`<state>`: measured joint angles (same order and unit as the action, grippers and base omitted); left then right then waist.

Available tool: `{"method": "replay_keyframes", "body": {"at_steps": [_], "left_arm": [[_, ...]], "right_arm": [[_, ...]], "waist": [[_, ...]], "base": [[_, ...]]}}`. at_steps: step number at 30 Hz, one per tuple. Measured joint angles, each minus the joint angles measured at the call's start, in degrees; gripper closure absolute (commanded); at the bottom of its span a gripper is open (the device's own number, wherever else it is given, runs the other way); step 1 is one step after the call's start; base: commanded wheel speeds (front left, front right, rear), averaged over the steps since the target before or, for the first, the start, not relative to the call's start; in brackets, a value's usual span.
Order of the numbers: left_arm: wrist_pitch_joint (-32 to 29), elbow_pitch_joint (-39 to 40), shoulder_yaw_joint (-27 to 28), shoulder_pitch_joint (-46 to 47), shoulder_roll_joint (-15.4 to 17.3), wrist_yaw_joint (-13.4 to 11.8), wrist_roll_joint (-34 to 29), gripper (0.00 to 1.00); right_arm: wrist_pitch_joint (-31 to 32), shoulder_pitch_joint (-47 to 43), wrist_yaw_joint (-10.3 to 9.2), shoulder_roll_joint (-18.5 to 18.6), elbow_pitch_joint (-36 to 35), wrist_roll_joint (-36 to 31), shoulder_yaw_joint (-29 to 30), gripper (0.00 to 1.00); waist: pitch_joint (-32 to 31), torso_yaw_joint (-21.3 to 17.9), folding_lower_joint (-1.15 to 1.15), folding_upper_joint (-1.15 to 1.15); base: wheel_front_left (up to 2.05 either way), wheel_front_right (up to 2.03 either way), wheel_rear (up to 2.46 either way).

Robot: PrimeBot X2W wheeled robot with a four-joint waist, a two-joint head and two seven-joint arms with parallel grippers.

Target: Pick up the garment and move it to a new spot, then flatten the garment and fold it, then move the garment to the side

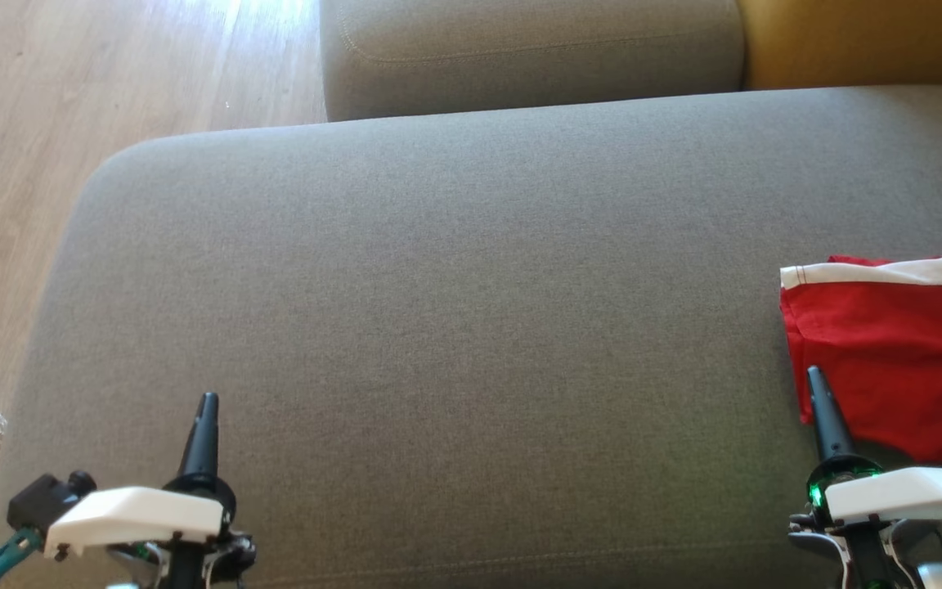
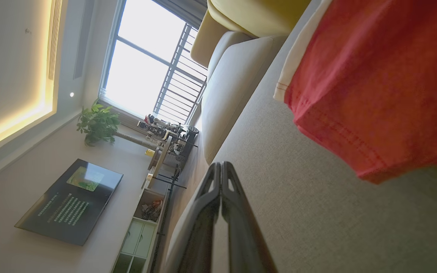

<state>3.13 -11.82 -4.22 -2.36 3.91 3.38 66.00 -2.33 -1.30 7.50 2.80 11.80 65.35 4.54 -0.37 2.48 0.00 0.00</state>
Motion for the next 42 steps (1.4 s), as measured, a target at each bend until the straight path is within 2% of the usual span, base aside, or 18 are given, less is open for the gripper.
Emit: {"method": "replay_keyframes", "body": {"at_steps": [42], "left_arm": [[-6.66, -3.55, 5.24, 5.14, 0.04, 3.52, 27.51, 1.0]], "right_arm": [[6.9, 4.0, -0.02, 0.25, 3.91, 26.84, 1.32, 1.0]], "waist": [[0.5, -2.44, 0.0, 0.0]], "base": [[0.0, 0.0, 0.0]]}}
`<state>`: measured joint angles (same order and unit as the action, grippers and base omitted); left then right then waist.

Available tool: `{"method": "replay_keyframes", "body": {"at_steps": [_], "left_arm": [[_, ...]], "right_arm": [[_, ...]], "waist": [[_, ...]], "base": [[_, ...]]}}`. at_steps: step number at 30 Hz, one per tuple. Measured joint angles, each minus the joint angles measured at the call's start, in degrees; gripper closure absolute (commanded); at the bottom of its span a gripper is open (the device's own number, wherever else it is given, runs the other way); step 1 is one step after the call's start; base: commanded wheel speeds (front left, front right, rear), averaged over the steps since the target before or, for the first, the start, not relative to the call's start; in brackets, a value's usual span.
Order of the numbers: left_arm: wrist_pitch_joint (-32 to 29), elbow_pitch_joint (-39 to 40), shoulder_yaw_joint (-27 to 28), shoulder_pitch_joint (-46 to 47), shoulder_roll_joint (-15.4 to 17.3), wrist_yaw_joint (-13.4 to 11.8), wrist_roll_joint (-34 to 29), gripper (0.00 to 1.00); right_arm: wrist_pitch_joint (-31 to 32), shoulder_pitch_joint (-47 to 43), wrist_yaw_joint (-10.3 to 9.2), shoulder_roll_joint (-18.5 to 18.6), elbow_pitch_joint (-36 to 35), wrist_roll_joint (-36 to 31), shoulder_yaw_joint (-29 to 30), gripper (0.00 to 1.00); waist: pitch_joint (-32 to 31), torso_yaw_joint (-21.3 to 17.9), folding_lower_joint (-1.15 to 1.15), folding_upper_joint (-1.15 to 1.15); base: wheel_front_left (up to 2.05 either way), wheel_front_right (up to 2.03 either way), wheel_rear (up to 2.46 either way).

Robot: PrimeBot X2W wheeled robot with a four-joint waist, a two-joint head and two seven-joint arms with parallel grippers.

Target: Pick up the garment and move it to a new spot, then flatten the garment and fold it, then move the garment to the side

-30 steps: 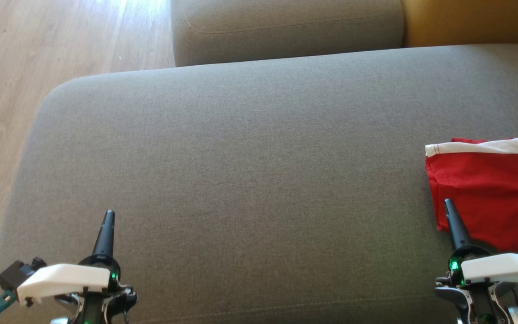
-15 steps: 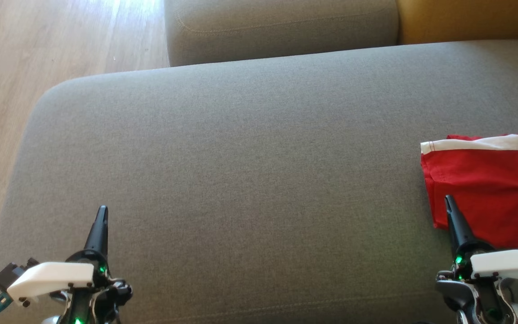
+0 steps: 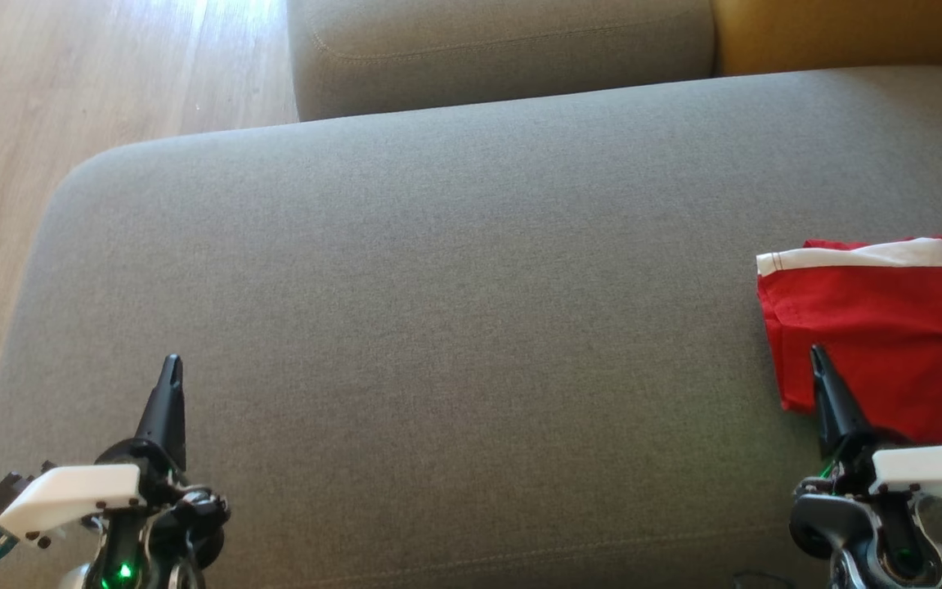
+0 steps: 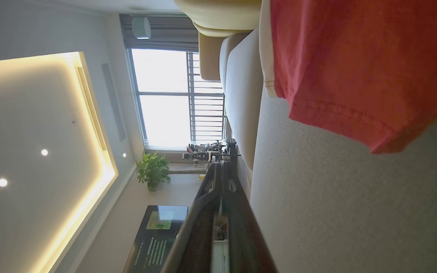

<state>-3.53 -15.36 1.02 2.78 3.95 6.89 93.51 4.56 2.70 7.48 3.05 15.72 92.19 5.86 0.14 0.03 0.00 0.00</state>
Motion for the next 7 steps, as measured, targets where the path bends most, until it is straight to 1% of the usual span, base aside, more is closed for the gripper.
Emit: {"method": "replay_keyframes", "body": {"at_steps": [2, 7], "left_arm": [[-0.26, -0.04, 0.08, 0.16, 0.0, 0.18, 0.94, 1.0], [-0.42, -0.1, 0.31, 0.16, -0.01, 0.18, 0.93, 1.0]], "right_arm": [[0.07, 0.55, 0.0, 0.01, 0.1, 0.9, 0.07, 1.0], [0.08, 0.63, 0.0, 0.01, 0.11, 1.08, 0.15, 1.0]], "waist": [[0.01, -0.04, 0.0, 0.0], [0.01, -0.04, 0.0, 0.0]], "base": [[0.0, 0.0, 0.0], [0.0, 0.0, 0.0]]}}
